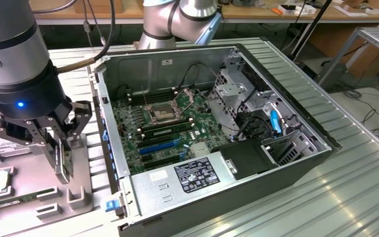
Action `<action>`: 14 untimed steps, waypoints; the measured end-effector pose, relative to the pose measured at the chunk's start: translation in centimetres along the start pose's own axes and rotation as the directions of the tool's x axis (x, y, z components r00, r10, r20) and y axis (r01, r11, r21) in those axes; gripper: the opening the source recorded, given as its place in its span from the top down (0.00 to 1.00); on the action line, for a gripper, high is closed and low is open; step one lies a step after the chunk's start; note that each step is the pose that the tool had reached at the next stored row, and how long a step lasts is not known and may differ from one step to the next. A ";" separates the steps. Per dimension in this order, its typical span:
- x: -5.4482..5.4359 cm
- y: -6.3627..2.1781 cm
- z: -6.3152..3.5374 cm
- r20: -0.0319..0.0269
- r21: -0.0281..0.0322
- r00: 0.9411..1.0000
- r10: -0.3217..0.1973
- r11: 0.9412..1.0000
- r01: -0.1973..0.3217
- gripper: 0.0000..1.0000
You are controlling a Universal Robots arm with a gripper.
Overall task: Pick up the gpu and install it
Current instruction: 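Pick up the gpu and move the gpu toward the slot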
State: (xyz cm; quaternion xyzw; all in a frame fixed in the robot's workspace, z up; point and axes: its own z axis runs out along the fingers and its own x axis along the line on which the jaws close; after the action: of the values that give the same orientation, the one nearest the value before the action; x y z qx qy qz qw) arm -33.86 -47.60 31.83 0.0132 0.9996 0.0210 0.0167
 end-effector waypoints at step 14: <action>-0.1 0.08 -1.99 0.000 0.000 1.000 0.000 1.000 0.000 0.73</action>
State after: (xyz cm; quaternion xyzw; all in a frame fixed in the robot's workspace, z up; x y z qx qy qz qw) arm -33.86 -47.60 33.82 0.0132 0.9996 0.0210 0.0167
